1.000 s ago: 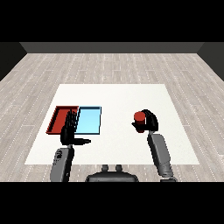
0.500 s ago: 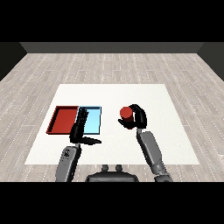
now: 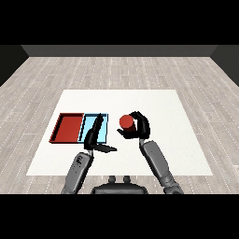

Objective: Pick the red can and put it in the red box

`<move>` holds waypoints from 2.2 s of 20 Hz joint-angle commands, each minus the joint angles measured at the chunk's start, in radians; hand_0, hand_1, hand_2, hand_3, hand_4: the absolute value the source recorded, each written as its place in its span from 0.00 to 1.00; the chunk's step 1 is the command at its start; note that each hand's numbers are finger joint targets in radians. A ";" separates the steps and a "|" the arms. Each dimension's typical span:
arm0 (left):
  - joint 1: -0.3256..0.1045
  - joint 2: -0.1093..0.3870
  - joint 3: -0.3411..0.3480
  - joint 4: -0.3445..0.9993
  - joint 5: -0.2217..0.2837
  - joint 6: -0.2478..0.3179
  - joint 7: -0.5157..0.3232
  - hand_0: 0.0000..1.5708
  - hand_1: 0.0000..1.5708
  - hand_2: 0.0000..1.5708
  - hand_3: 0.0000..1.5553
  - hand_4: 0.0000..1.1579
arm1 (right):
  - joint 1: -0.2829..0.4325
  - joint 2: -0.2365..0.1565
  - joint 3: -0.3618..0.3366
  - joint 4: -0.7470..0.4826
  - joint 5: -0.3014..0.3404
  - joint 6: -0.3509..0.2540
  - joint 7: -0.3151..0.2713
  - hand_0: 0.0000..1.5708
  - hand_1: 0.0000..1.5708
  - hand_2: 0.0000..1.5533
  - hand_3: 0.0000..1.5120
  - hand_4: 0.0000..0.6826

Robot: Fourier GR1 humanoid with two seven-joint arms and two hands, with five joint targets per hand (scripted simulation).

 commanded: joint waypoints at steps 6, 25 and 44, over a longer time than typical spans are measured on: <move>0.006 0.000 -0.072 0.091 0.012 0.021 -0.004 0.00 0.00 0.00 0.00 0.00 | -0.016 0.003 0.074 0.030 -0.026 -0.040 -0.087 0.92 0.92 0.92 0.92 0.91; -0.174 -0.001 -0.161 0.383 0.187 0.143 -0.135 0.00 0.00 0.00 0.00 0.00 | 0.073 0.003 0.177 -0.026 -0.042 -0.064 -0.172 0.93 0.93 0.93 0.92 0.98; -0.158 -0.001 -0.223 0.336 0.229 0.144 -0.111 0.00 0.00 0.00 0.00 0.00 | -0.024 0.003 0.287 0.007 -0.150 -0.163 -0.155 0.97 0.97 0.94 0.93 0.95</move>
